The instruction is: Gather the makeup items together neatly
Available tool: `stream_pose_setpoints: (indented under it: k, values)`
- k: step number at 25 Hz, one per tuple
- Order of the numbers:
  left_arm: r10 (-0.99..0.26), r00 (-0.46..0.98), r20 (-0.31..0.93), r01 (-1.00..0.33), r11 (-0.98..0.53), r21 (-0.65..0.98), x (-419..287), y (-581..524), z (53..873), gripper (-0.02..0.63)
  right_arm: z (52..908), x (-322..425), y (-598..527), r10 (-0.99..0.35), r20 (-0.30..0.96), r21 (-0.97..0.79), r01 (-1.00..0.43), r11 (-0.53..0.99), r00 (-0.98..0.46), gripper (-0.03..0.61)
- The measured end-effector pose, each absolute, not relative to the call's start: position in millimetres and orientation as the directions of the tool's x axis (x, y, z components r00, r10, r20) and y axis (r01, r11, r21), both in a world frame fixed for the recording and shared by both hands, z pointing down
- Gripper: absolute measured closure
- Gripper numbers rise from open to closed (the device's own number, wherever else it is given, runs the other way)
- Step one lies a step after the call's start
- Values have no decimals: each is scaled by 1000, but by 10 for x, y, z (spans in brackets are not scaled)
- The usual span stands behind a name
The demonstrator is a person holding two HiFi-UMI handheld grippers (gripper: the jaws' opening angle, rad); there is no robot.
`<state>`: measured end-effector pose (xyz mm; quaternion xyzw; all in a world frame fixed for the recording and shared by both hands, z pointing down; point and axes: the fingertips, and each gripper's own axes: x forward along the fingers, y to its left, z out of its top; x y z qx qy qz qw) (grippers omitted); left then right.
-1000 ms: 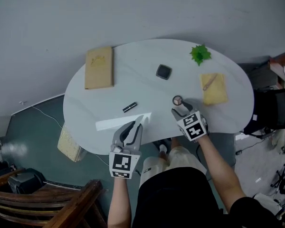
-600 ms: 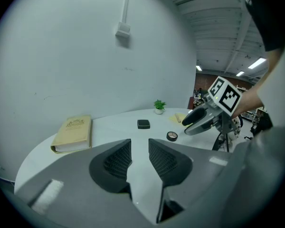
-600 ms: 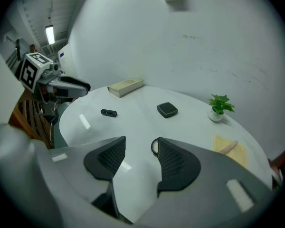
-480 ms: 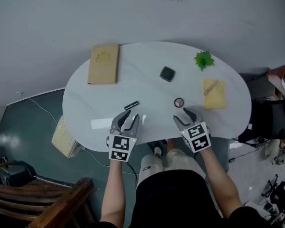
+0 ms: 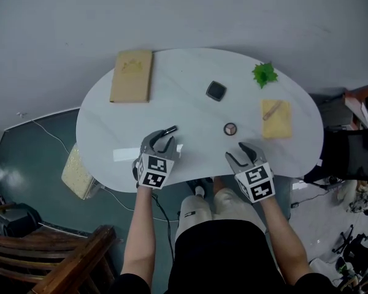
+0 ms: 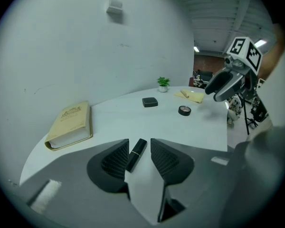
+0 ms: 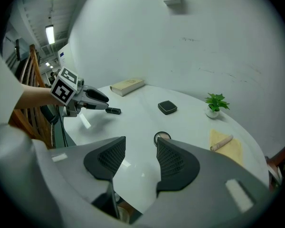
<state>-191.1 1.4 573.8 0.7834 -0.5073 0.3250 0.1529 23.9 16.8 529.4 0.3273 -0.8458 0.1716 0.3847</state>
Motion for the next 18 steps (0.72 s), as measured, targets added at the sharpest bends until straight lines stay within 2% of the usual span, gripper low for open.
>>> stream_pose_setpoints:
  k: [7, 14, 18]
  values:
    - [-639, 267, 721, -858, -499, -125, -1970, -92, 5983, 463, 5289, 371, 184, -422, 774, -36, -698, 715, -473, 364]
    - [-567, 311, 762, -844, -534, -53, -1974, -103, 6169, 456, 5282, 398, 177, -425, 774, -43, -709, 704, -469, 364]
    - [-574, 299, 762, -861, -507, -44, -2009, -109, 6181, 492, 5283, 387, 179, -425, 775, -42, -709, 704, -467, 364]
